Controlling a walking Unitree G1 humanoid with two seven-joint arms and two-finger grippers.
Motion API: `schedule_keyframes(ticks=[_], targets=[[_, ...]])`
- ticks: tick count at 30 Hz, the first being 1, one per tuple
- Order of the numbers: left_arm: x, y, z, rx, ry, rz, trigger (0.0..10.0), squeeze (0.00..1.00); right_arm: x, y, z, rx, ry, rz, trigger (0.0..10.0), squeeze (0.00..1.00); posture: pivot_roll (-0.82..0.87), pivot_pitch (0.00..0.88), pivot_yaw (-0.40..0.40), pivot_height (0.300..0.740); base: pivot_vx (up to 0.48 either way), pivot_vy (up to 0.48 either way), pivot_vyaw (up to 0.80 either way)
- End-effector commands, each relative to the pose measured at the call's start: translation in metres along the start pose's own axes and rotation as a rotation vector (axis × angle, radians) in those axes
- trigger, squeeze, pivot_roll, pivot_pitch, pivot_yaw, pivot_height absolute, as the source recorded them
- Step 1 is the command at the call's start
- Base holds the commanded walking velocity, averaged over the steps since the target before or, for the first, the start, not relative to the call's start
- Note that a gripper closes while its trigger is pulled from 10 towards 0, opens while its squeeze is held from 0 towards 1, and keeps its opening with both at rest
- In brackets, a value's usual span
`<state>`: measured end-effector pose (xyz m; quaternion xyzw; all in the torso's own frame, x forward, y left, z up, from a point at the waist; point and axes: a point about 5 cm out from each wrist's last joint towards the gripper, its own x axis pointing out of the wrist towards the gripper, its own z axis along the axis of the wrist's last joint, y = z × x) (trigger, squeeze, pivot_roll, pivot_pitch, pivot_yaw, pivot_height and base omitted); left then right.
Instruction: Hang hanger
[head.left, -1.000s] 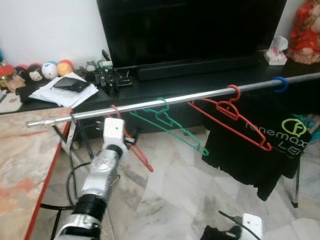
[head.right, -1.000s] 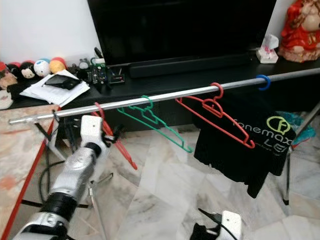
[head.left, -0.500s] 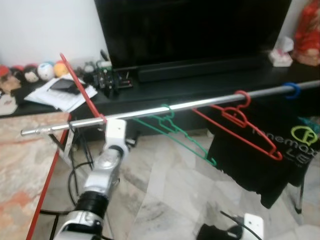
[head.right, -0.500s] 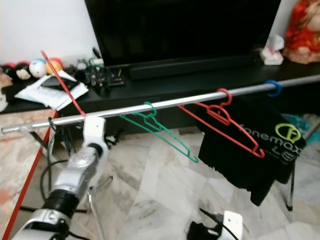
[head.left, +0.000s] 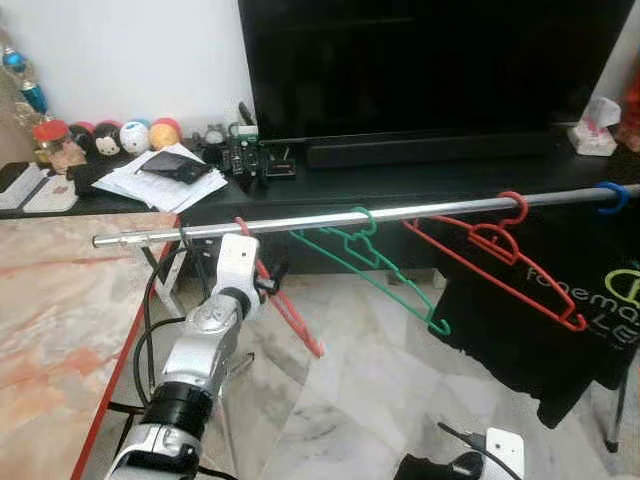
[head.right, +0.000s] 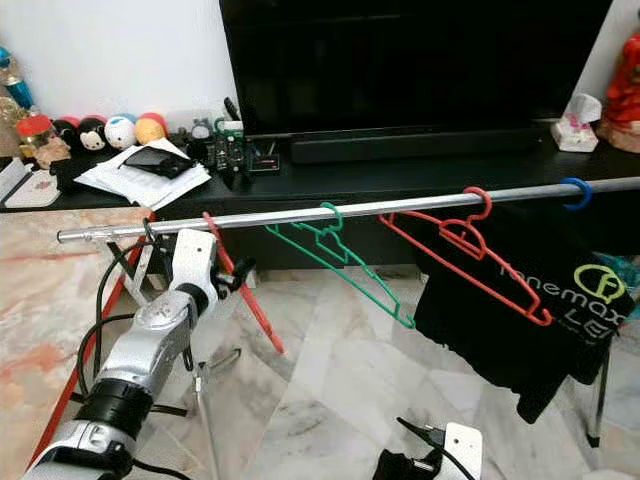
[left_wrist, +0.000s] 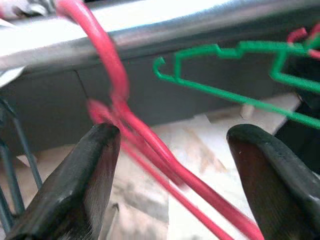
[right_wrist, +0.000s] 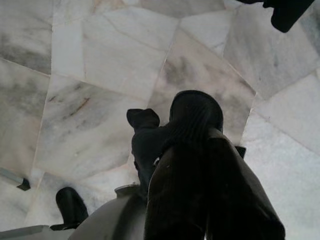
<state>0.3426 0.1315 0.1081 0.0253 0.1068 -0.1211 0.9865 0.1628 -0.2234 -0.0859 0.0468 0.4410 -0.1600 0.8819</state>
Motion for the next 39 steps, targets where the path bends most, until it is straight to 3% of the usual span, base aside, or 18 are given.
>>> schedule_keyframes(ticks=[1,6,15,23,30,39], targets=[[-0.005,0.001,0.0,0.026,0.024,-0.049,10.0,0.0,0.001,0.001,0.004,-0.017,-0.014,0.005,10.0,0.0,-0.24,0.0,0.063,0.74,0.0,0.0,0.0],[-0.008,-0.002,-0.002,0.034,0.052,-0.103,10.0,0.0,0.001,0.001,0.004,-0.017,-0.013,0.008,10.0,0.0,-0.23,0.0,0.068,0.74,0.0,0.0,0.0],[-0.006,-0.002,-0.008,0.034,0.078,-0.094,10.0,0.0,0.0,0.002,0.003,-0.012,-0.013,0.008,10.0,0.0,-0.24,0.0,0.075,0.74,0.0,0.0,0.0],[-0.005,0.007,-0.01,0.021,0.085,-0.001,10.0,0.0,0.0,0.003,0.003,-0.015,-0.012,0.009,10.0,0.0,-0.23,0.002,0.076,0.74,0.0,0.0,0.0],[-0.002,-0.005,-0.025,0.01,0.178,-0.065,10.0,0.0,0.0,0.004,0.003,-0.013,-0.013,0.013,10.0,0.0,-0.23,0.002,0.078,0.74,0.0,0.0,0.0],[0.005,0.0,-0.032,-0.003,0.212,0.02,10.0,0.0,0.001,0.005,0.003,-0.008,-0.014,0.016,10.0,0.0,-0.24,0.0,0.084,0.74,0.0,0.0,0.0]])
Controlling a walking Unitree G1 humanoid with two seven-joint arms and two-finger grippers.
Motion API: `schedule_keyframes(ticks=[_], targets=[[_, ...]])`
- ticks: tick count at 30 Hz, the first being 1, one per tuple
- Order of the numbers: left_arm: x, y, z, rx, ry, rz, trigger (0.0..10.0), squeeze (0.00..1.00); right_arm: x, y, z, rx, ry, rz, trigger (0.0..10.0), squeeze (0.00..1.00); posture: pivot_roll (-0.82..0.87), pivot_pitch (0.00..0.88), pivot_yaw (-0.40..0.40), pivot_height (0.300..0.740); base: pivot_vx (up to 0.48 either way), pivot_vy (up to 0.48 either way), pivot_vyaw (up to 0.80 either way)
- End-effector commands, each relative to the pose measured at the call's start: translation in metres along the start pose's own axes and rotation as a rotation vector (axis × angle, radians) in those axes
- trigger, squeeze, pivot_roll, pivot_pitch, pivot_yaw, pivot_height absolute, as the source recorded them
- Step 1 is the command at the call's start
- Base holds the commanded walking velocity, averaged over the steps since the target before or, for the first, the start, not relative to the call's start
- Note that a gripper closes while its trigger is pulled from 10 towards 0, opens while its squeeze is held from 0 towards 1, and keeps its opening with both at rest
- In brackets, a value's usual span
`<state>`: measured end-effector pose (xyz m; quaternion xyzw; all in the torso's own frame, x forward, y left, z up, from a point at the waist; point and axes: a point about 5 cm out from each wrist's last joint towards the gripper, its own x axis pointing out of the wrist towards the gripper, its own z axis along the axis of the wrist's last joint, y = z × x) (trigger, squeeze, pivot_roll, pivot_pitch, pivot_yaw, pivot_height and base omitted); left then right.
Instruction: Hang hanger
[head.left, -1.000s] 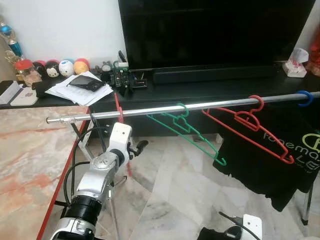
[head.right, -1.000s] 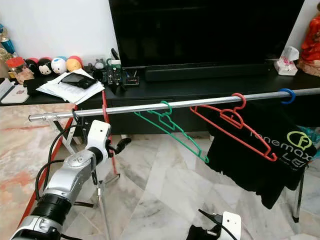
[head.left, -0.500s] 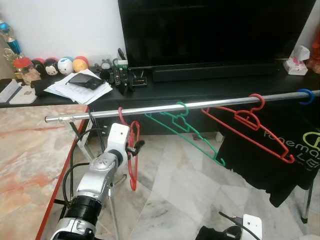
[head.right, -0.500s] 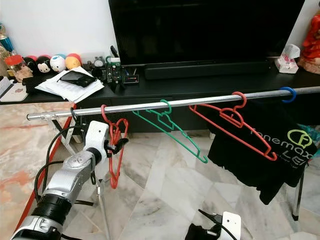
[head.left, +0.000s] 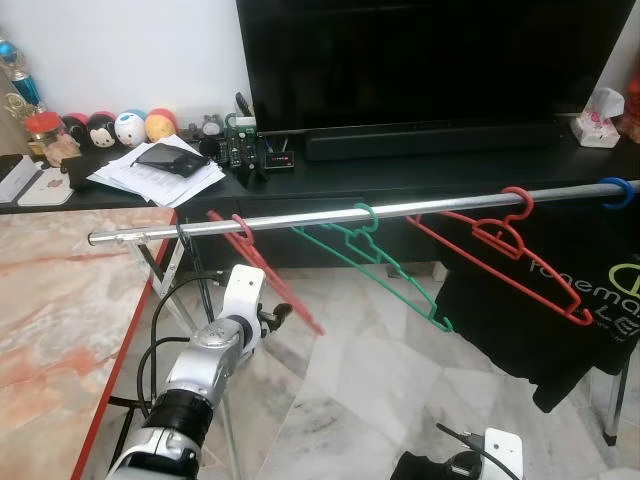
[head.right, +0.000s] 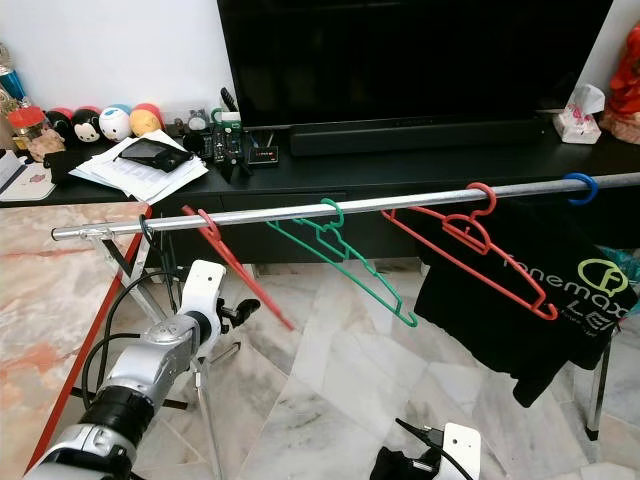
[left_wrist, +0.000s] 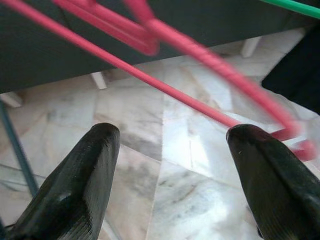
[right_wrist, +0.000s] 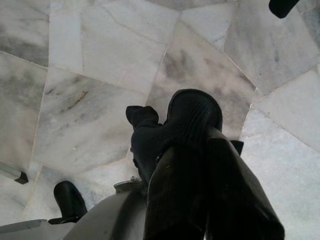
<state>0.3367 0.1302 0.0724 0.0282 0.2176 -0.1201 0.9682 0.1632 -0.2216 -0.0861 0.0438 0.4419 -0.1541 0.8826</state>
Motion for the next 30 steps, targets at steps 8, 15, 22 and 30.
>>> schedule_keyframes(ticks=[8,15,22,30], targets=[[0.006,0.008,0.016,-0.016,-0.058,0.082,10.0,0.0,0.001,0.003,0.004,0.005,-0.017,0.011,10.0,0.0,-0.24,0.0,0.086,0.74,0.0,0.0,0.0],[0.005,0.007,0.023,0.025,-0.077,0.02,10.0,0.0,0.001,0.003,0.005,0.006,-0.02,0.015,10.0,0.0,-0.24,0.0,0.086,0.74,0.0,0.0,0.0],[0.003,0.007,0.028,0.079,-0.089,-0.02,10.0,0.0,0.001,0.004,0.005,0.005,-0.021,0.019,10.0,0.0,-0.23,0.0,0.086,0.74,0.0,0.0,0.0],[-0.001,-0.004,0.033,0.161,-0.087,-0.123,10.0,0.0,0.001,0.004,0.005,0.013,-0.026,0.024,10.0,0.0,-0.23,0.0,0.085,0.74,0.0,0.0,0.0]])
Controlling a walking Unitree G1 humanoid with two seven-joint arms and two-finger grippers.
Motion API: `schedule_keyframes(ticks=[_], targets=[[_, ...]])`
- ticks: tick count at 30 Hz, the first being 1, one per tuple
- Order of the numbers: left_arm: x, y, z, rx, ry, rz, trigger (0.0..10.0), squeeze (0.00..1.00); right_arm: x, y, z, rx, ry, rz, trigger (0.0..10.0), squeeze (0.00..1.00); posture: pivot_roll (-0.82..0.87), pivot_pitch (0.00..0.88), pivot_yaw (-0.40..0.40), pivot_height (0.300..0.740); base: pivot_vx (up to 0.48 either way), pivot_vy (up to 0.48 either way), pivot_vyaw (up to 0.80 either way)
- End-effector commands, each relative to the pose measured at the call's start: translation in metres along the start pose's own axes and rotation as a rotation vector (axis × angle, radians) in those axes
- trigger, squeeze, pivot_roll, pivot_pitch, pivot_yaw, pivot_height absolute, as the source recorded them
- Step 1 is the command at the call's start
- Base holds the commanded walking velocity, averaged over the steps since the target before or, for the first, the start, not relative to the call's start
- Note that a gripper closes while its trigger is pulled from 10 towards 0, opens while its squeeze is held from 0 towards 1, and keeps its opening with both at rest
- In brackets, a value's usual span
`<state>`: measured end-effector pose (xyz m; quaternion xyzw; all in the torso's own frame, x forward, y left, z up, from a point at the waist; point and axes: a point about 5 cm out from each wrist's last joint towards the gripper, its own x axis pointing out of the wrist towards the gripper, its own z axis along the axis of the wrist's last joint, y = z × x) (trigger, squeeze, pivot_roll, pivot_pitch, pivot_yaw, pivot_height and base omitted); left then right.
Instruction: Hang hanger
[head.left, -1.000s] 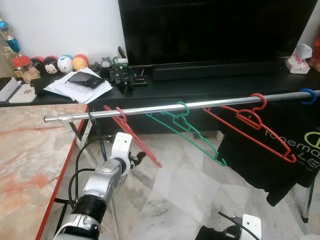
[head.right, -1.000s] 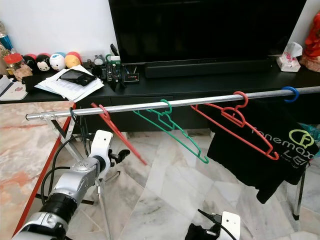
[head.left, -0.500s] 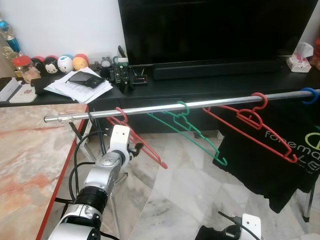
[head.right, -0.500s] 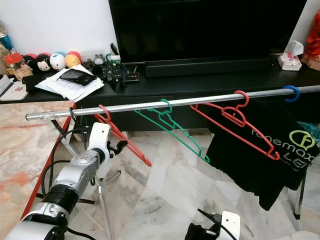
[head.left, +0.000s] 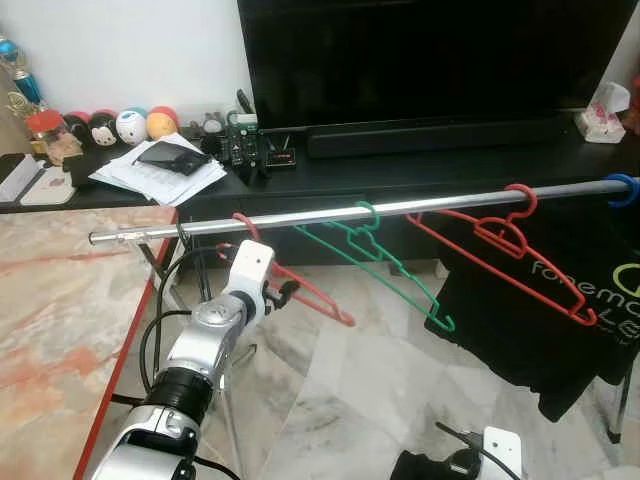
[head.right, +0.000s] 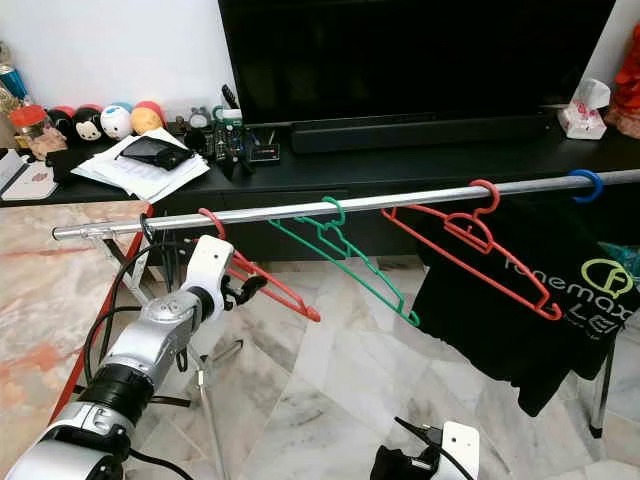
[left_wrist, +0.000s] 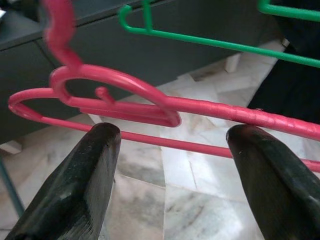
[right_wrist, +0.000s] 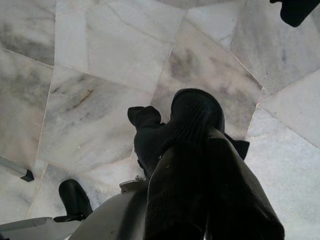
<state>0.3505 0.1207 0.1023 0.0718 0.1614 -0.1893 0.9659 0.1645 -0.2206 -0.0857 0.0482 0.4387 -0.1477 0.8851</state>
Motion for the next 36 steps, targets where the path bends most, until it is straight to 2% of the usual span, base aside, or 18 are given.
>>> schedule_keyframes(ticks=[1,7,11,14,16,23,27,32,36], targets=[[-0.003,0.001,0.0,0.04,0.016,-0.025,10.0,0.0,0.001,0.003,0.004,0.01,-0.02,0.008,10.0,0.0,-0.23,0.0,0.085,0.74,0.0,0.0,0.0],[-0.008,-0.001,-0.002,0.145,0.06,-0.113,10.0,0.0,0.001,0.003,0.004,0.008,-0.018,0.011,10.0,0.0,-0.23,0.0,0.085,0.74,0.0,0.0,0.0],[-0.01,-0.001,-0.004,0.19,0.082,-0.123,10.0,0.0,0.001,0.003,0.003,0.007,-0.017,0.011,10.0,0.0,-0.23,0.0,0.085,0.74,0.0,0.0,0.0],[-0.011,0.001,-0.007,0.247,0.106,-0.133,10.0,0.0,0.001,0.003,0.003,0.005,-0.014,0.012,10.0,0.0,-0.23,0.0,0.086,0.74,0.0,0.0,0.0],[-0.013,0.002,-0.008,0.316,0.124,-0.132,10.0,0.0,0.001,0.003,0.003,0.004,-0.013,0.013,10.0,0.0,-0.23,0.0,0.086,0.74,0.0,0.0,0.0],[-0.014,0.002,-0.011,0.401,0.141,-0.137,10.0,0.0,0.001,0.003,0.003,0.003,-0.013,0.013,10.0,0.0,-0.23,0.0,0.085,0.74,0.0,0.0,0.0],[-0.017,0.003,-0.008,0.413,0.118,-0.163,10.0,0.0,0.001,0.003,0.003,0.004,-0.014,0.013,10.0,0.0,-0.23,0.0,0.084,0.74,0.0,0.0,0.0],[-0.028,0.012,-0.002,0.466,0.099,-0.244,10.0,0.0,0.001,0.003,0.003,0.002,-0.014,0.016,10.0,0.0,-0.23,0.0,0.083,0.74,0.0,0.0,0.0],[-0.033,0.021,0.001,0.486,0.103,-0.259,10.0,0.0,0.001,0.003,0.003,0.001,-0.014,0.017,10.0,0.0,-0.23,0.0,0.082,0.74,0.0,0.0,0.0]])
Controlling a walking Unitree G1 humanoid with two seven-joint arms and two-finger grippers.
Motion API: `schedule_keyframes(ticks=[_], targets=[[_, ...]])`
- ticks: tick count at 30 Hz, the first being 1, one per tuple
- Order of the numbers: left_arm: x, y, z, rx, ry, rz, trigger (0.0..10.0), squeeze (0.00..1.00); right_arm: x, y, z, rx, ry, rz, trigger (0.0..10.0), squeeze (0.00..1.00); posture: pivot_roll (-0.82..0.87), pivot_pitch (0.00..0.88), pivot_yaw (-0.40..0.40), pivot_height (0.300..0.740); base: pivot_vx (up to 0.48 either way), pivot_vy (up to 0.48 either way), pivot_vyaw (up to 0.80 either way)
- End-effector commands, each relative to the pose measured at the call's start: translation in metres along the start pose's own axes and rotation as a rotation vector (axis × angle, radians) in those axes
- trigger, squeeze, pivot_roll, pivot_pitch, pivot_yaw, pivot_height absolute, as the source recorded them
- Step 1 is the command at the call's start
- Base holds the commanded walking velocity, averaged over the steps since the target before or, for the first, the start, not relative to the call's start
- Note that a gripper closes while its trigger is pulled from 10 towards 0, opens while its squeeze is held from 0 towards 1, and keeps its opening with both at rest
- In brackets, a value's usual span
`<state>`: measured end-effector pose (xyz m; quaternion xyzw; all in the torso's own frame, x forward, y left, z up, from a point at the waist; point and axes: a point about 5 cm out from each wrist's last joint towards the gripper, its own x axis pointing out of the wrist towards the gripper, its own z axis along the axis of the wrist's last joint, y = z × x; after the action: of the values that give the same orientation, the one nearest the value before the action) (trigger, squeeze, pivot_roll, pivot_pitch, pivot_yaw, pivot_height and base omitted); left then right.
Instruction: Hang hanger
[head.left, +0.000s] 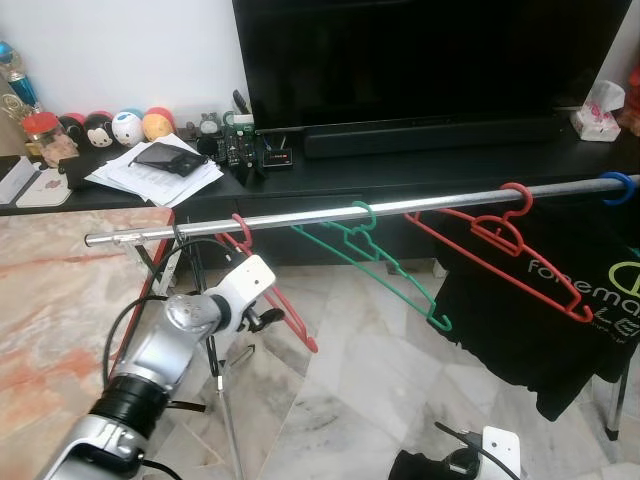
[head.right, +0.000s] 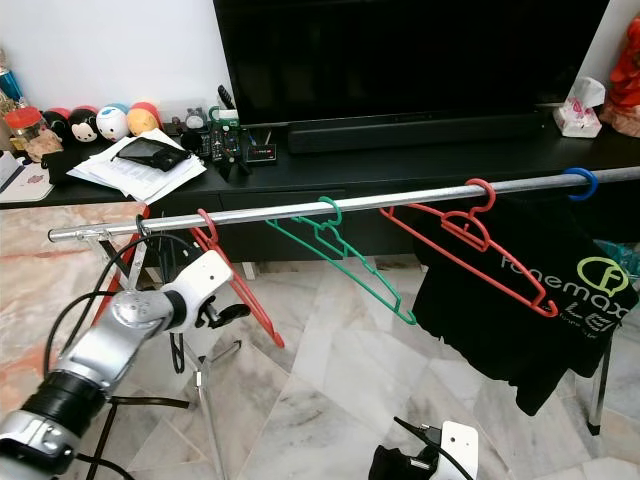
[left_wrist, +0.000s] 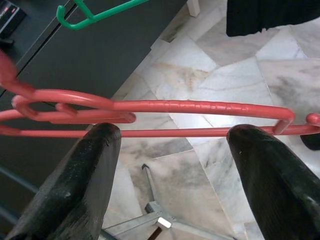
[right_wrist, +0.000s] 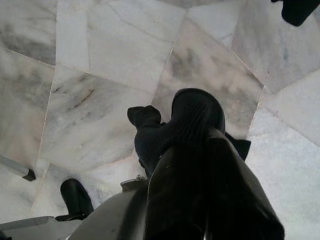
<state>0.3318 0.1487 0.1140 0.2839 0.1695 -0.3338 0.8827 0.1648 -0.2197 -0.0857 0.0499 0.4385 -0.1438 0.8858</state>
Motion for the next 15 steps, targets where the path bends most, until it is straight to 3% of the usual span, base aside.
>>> schedule_keyframes(ticks=[1,9,15], targets=[[-0.005,0.003,0.0,0.009,-0.005,-0.009,10.0,0.0,0.001,0.002,0.003,0.001,-0.014,0.008,10.0,0.0,-0.23,0.0,0.082,0.74,0.0,0.0,0.0],[-0.005,0.01,0.003,-0.159,-0.051,0.039,10.0,0.0,0.001,0.002,0.004,0.001,-0.015,0.01,10.0,0.0,-0.23,0.0,0.081,0.74,0.0,0.0,0.0],[-0.005,0.013,0.0,-0.233,-0.051,0.046,10.0,0.0,0.001,0.002,0.004,0.001,-0.015,0.011,10.0,0.0,-0.23,0.001,0.081,0.74,0.0,0.0,0.0]])
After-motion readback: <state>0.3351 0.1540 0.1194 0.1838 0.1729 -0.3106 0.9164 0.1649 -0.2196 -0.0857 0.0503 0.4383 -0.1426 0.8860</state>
